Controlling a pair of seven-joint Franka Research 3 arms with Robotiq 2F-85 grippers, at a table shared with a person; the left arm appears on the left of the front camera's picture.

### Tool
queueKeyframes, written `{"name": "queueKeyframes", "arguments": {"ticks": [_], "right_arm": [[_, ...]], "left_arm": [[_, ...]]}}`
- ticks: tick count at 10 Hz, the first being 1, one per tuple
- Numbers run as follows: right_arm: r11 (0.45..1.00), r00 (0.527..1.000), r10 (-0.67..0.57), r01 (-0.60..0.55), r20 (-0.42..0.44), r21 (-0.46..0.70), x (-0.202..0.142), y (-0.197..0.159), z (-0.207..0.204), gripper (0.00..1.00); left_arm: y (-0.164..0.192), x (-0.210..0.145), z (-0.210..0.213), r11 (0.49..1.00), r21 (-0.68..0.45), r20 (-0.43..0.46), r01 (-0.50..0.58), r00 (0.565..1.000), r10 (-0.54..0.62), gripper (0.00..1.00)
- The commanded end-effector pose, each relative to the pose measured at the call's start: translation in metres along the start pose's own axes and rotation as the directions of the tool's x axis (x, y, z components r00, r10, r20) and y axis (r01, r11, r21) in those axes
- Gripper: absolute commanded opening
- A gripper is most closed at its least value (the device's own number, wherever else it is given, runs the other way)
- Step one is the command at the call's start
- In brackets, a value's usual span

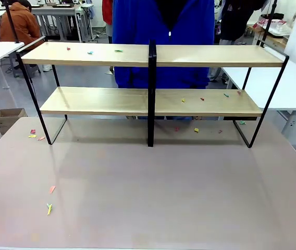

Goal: Clean the shelves.
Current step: Clean a randomly selected level of the Shelf with the Duster, then clean another randomly selected level of the Shelf with the Duster.

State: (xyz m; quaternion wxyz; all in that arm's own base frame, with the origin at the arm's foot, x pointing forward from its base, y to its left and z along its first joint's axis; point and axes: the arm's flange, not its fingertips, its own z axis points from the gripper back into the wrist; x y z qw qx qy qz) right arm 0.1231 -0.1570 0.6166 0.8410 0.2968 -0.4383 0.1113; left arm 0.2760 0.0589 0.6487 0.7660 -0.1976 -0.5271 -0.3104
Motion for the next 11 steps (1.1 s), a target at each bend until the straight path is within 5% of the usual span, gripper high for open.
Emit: {"name": "queueKeyframes", "arguments": {"ticks": [1,11], "right_arm": [[0.997,0.998,0.068,-0.067,-0.013,0.041,0.0188,0.0263,-0.0057,0.12],[0.997,0.998,0.068,-0.067,-0.013,0.041,0.0188,0.0263,-0.0057,0.12]], "left_arm": [[0.0004,0.0002,-0.001,1.0,-0.001,0.004,-0.001,1.0,0.001,1.0],[0.0004,0.0002,-0.001,1.0,-0.001,0.004,-0.001,1.0,0.001,1.0]]}}
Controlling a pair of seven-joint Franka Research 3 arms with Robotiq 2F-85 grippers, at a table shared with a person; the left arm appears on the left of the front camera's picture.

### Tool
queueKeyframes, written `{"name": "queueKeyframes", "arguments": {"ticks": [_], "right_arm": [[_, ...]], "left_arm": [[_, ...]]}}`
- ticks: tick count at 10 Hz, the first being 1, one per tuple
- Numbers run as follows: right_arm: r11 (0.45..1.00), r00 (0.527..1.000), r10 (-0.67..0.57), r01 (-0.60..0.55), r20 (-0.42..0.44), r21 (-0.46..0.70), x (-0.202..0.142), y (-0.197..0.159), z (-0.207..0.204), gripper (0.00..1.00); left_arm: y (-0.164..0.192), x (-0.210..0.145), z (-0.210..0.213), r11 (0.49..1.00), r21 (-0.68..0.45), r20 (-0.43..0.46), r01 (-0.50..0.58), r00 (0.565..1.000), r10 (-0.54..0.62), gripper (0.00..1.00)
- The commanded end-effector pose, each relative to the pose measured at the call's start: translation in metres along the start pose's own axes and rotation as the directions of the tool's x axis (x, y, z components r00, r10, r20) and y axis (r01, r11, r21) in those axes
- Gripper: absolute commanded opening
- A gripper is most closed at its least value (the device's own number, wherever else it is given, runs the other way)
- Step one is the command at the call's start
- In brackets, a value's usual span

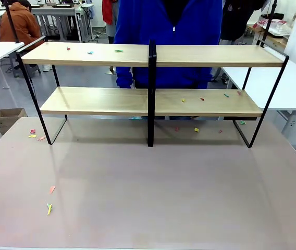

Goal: Clean the shelves.
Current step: Clean another randomly selected level of the Shelf with the Duster.

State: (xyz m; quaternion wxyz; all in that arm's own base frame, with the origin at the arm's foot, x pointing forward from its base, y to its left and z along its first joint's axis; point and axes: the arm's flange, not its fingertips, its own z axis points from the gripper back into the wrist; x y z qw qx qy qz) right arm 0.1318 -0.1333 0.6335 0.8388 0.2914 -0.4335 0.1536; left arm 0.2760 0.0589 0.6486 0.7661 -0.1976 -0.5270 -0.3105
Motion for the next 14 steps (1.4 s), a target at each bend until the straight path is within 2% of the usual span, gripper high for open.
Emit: {"name": "queueKeyframes", "arguments": {"ticks": [1,6,7,8,9,10,11,12,13,14], "right_arm": [[1.0,1.0,-0.006,0.006,0.019,0.01,0.002,0.005,0.007,0.12],[1.0,1.0,0.0,0.0,0.0,0.0,0.0,0.0,0.0,0.12],[0.994,0.985,0.1,-0.094,-0.139,0.048,-0.008,0.007,-0.013,0.12],[0.969,0.952,0.221,-0.19,-0.212,0.158,-0.012,0.007,-0.003,0.12],[0.961,0.872,0.254,-0.179,-0.419,0.21,-0.022,0.008,0.006,0.12],[0.968,0.805,0.245,-0.171,-0.54,0.184,-0.033,0.014,0.002,0.12],[0.959,0.712,0.282,-0.231,-0.643,0.164,-0.048,0.026,-0.014,0.12],[0.956,0.644,0.259,-0.275,-0.72,0.099,-0.061,0.037,-0.033,0.12],[0.945,0.722,0.252,-0.326,-0.644,0.005,-0.061,0.043,-0.028,0.12],[0.982,0.734,0.187,-0.144,-0.653,0.119,-0.053,0.022,-0.03,0.12]], "left_arm": [[0.0,0.0,-0.001,1.0,-0.001,0.004,-0.001,1.0,0.001,1.0],[0.0,0.0,-0.001,1.0,-0.001,0.004,-0.001,1.0,0.001,1.0],[0.0,0.0,-0.001,1.0,-0.001,0.004,-0.001,1.0,0.001,1.0],[0.0,0.0,-0.001,1.0,-0.001,0.004,-0.001,1.0,0.001,1.0],[0.0,0.0,-0.001,1.0,-0.001,0.004,-0.001,1.0,0.001,1.0],[0.0,0.0,-0.001,1.0,-0.001,0.004,-0.001,1.0,0.001,1.0],[0.0,0.0,-0.001,1.0,-0.001,0.004,-0.001,1.0,0.001,1.0],[0.0,0.0,-0.001,1.0,-0.001,0.004,-0.001,1.0,0.001,1.0],[0.0,0.0,-0.001,1.0,-0.001,0.004,-0.001,1.0,0.001,1.0],[0.0,0.0,-0.001,1.0,-0.001,0.004,-0.001,1.0,0.001,1.0]]}}
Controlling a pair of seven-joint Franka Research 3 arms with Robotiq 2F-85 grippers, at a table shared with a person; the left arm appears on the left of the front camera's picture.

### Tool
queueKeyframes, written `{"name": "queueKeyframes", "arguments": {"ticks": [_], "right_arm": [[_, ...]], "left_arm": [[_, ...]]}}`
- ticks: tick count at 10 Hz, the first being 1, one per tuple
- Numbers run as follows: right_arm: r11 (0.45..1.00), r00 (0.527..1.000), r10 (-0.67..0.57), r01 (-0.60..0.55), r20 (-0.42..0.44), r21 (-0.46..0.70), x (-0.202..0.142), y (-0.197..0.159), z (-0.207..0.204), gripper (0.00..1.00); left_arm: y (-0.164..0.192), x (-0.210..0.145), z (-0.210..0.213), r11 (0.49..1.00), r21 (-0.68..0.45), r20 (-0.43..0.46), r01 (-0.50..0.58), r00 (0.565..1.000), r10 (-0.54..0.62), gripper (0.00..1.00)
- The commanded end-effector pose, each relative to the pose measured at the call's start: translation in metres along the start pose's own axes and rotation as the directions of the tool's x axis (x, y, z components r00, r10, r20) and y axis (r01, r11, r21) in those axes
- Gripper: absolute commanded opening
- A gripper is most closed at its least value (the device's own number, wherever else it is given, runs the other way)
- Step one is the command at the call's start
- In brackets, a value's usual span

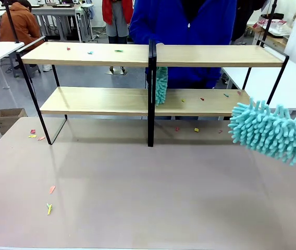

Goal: Clean the shelves.
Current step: Clean another randomly selected level of the Shelf with the Duster.

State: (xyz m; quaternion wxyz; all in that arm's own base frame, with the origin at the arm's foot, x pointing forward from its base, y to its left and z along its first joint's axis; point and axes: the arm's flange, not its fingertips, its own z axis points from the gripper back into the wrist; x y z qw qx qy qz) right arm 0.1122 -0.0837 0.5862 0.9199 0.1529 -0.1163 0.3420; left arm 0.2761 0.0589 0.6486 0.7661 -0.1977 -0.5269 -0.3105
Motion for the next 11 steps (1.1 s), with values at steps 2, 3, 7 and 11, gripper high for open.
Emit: {"name": "queueKeyframes", "arguments": {"ticks": [2,3,7,11], "right_arm": [[0.999,0.998,-0.028,0.027,-0.052,-0.022,0.003,0.0,-0.006,0.12],[0.999,0.992,-0.039,0.037,-0.118,-0.02,0.016,-0.003,-0.015,0.12],[0.994,0.984,-0.094,0.086,-0.15,-0.062,0.043,-0.008,-0.037,0.12],[0.993,0.982,-0.119,0.116,-0.147,-0.031,0.003,-0.032,0.011,0.12]], "left_arm": [[0.0,0.0,-0.001,1.0,-0.001,0.004,-0.001,1.0,0.001,1.0],[0.0,0.0,-0.001,1.0,-0.001,0.004,-0.001,1.0,0.001,1.0],[0.0,0.0,-0.001,1.0,-0.001,0.004,-0.001,1.0,0.001,1.0],[0.0,0.0,-0.001,1.0,-0.001,0.004,-0.001,1.0,0.001,1.0]]}}
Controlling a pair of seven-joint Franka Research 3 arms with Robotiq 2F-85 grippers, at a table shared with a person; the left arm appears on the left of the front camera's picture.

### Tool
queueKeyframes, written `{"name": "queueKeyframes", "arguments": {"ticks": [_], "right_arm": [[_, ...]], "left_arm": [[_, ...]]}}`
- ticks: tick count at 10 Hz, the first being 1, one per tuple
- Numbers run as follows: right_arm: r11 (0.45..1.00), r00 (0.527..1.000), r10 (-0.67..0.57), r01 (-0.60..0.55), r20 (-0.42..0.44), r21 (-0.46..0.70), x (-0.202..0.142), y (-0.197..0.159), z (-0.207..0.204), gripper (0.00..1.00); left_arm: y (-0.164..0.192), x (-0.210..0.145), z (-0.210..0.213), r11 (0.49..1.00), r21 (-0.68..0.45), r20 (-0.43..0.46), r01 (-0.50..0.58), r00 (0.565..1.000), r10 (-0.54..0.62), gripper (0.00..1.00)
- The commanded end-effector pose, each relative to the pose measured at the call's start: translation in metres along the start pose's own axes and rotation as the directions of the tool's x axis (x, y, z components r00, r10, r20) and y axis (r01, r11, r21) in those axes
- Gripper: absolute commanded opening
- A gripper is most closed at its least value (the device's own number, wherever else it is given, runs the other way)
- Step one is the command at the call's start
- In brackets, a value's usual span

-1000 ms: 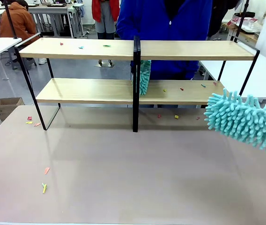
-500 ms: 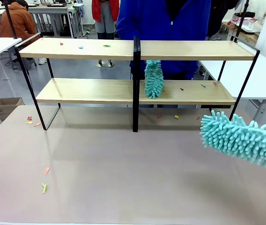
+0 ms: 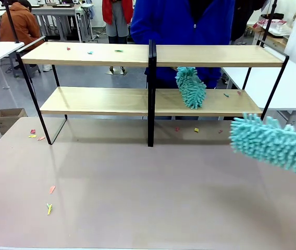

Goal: Clean the shelves.
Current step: Clean another randomly selected level of the Shelf with the Duster.

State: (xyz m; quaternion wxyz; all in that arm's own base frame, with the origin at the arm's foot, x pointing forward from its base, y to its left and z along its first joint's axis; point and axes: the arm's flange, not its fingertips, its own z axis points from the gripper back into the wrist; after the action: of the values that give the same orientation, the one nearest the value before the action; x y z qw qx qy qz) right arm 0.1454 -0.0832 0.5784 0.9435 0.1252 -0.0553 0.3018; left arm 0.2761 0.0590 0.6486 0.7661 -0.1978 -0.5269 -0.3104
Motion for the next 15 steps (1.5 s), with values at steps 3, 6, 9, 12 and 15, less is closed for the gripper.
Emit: {"name": "queueKeyframes", "arguments": {"ticks": [3,6,9,12,15], "right_arm": [[0.998,0.996,-0.069,0.07,-0.056,0.003,-0.081,-0.04,0.037,0.12],[0.992,0.992,-0.111,0.114,-0.06,0.046,-0.105,-0.062,0.032,0.12],[0.993,0.992,-0.109,0.112,-0.066,0.044,-0.094,-0.059,0.029,0.12],[0.996,0.991,-0.092,0.093,-0.095,0.005,-0.069,-0.045,0.02,0.12],[0.999,0.986,-0.05,0.049,-0.156,-0.009,-0.044,-0.033,0.008,0.12]], "left_arm": [[0.0,0.0,-0.001,1.0,0.0,0.004,-0.001,1.0,0.001,1.0],[0.0,0.0,-0.001,1.0,0.0,0.004,-0.001,1.0,0.001,1.0],[0.0,0.0,-0.001,1.0,0.0,0.004,-0.001,1.0,0.001,1.0],[0.0,0.0,-0.001,1.0,0.0,0.004,-0.001,1.0,0.001,1.0],[0.0,0.0,-0.001,1.0,0.0,0.004,-0.001,1.0,0.001,1.0]]}}
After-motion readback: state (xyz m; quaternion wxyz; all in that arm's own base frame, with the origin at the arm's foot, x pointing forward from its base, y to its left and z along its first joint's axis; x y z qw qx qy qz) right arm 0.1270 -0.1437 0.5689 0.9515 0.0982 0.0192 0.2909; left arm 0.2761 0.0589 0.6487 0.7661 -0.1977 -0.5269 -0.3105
